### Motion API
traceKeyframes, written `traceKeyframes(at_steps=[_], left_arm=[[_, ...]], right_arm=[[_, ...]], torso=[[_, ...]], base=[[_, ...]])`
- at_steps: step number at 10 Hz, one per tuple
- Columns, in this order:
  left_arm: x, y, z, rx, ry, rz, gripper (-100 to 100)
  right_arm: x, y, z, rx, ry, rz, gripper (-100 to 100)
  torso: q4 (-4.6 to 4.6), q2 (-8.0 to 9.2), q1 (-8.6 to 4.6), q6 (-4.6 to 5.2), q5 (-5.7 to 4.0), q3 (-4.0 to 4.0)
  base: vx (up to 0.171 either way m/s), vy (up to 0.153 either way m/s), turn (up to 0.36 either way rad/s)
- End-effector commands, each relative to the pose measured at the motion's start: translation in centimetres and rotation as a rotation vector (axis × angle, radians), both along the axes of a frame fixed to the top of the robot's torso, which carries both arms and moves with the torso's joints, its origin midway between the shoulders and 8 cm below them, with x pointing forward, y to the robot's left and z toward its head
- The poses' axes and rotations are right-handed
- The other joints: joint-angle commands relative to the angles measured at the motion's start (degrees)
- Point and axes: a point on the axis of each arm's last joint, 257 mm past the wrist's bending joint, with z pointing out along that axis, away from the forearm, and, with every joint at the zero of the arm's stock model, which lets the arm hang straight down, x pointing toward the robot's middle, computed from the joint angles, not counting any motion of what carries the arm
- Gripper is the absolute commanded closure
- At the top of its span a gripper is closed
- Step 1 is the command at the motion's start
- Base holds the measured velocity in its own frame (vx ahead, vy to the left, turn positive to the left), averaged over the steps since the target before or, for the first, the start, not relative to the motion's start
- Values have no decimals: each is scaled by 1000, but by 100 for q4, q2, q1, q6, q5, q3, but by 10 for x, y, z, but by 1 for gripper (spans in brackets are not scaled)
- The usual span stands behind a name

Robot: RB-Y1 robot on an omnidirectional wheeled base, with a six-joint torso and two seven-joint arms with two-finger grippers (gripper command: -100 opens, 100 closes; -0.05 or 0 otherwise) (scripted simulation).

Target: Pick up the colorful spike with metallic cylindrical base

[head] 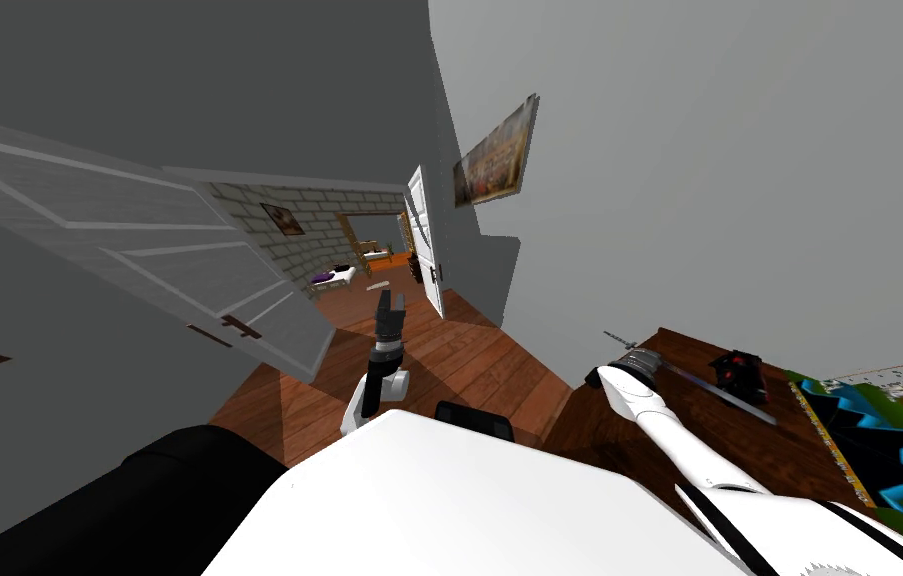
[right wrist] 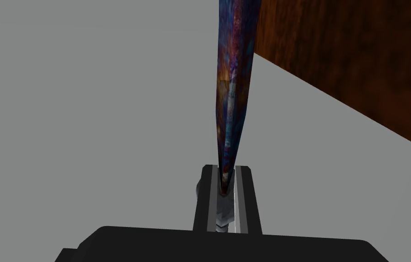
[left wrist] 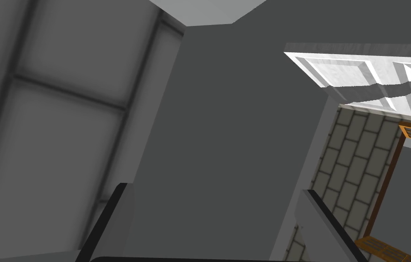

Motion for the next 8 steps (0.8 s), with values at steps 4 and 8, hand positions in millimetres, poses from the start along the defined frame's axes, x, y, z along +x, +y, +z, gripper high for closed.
traceKeyframes(at_steps=[4, 8], left_arm=[[0, 0, 0, 0, 0, 0, 0], [0, 0, 0, 0, 0, 0, 0]], right_arm=[[0, 8, -1, 0, 1, 13, 100], [11, 30, -5, 3, 6, 69, 100]], torso=[[0, 3, 0, 2, 1, 1], [-5, -26, 5, -3, 1, -15]], base=[[6, 1, -39], [66, 11, -173]])
